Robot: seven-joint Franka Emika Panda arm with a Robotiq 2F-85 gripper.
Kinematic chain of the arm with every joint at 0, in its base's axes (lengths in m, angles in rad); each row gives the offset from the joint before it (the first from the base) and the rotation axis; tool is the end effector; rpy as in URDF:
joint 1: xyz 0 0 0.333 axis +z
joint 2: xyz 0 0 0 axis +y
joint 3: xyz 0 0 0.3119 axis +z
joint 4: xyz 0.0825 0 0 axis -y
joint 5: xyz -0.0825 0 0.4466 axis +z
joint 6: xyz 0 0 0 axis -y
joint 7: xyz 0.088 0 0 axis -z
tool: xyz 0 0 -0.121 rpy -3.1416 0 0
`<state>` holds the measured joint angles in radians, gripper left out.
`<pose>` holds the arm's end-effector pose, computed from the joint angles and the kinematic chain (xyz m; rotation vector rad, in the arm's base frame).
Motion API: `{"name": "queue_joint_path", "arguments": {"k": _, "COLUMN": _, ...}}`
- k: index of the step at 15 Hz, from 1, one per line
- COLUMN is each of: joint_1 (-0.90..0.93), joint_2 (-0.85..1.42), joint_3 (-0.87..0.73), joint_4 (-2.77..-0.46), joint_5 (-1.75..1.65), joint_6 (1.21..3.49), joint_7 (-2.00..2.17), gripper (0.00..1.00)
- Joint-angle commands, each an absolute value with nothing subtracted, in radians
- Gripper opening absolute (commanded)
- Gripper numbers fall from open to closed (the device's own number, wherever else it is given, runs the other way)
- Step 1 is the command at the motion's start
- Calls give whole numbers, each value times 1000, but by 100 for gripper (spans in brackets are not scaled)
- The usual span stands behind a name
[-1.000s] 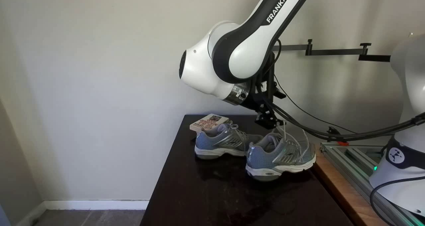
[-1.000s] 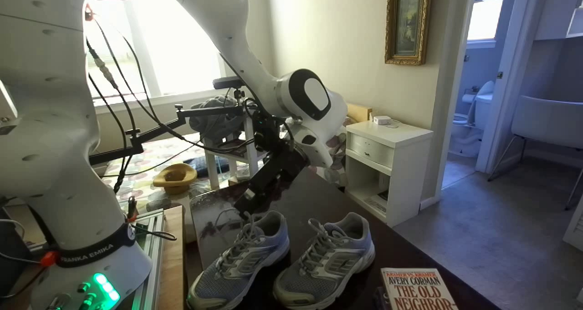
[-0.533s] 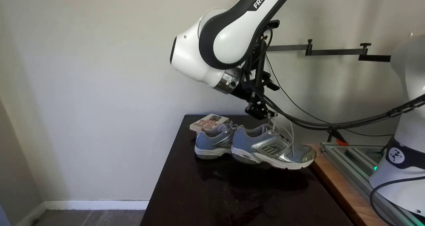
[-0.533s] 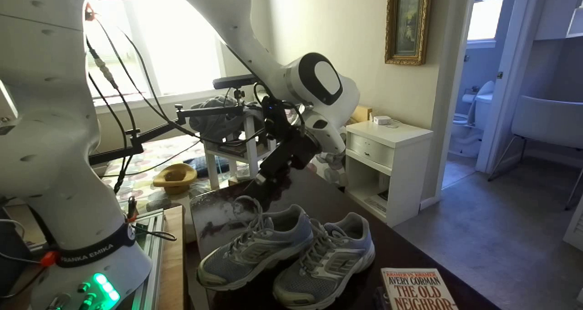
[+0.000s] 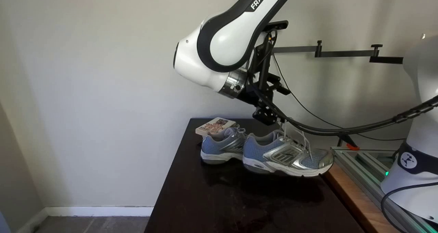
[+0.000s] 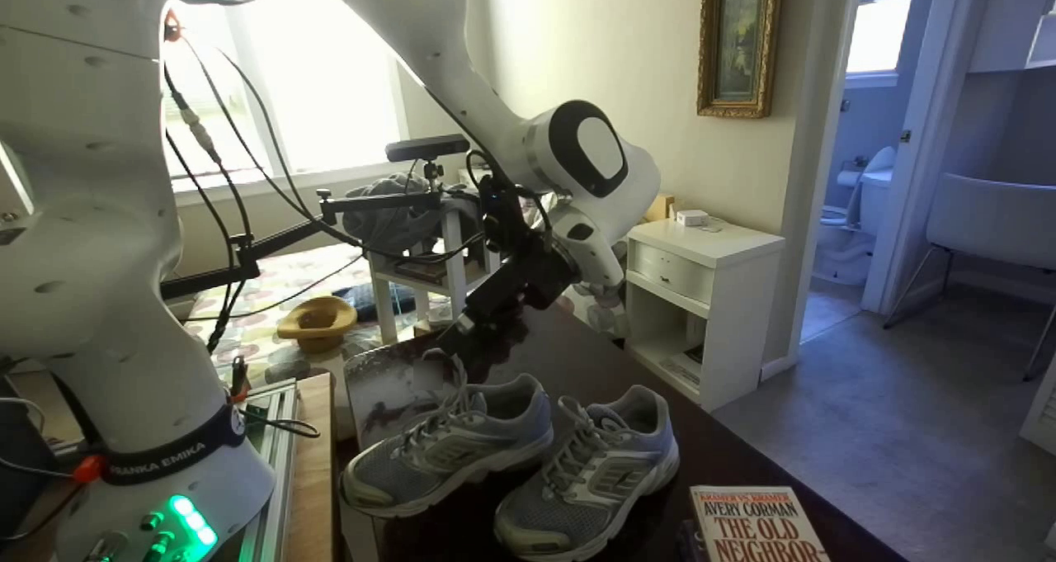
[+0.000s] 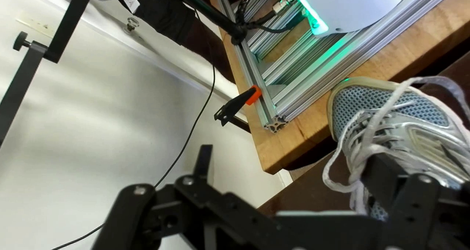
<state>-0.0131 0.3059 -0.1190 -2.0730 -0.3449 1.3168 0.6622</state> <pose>0.4738 -0.1122 0.2123 2.1080 -0.7689 -1.1470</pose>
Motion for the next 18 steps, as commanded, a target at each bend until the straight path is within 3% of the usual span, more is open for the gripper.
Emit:
{"name": "queue_joint_path", "arguments": {"k": 1, "joint_1": -21, "joint_2": 344, "joint_3": -117, "joint_4": -2027, "joint_5": -274, "joint_6": 1263, "joint_7": 651, "gripper": 100}}
{"name": "queue_joint_path", "arguments": {"k": 5, "joint_1": -6, "joint_2": 313, "joint_3": -113, "joint_4": -2044, "joint_5": -307, "joint_6": 1345, "joint_7": 665, "gripper": 100}}
{"name": "queue_joint_path", "arguments": {"k": 11, "joint_1": -14, "joint_2": 330, "joint_3": -116, "joint_4": -2005, "joint_5": -253, "joint_6": 1217, "joint_7": 639, "gripper": 100}}
{"name": "queue_joint_path", "arguments": {"k": 18, "joint_1": -6, "joint_2": 302, "joint_3": -113, "joint_4": -2014, "joint_5": -285, "joint_6": 1286, "joint_7": 667, "gripper": 100}}
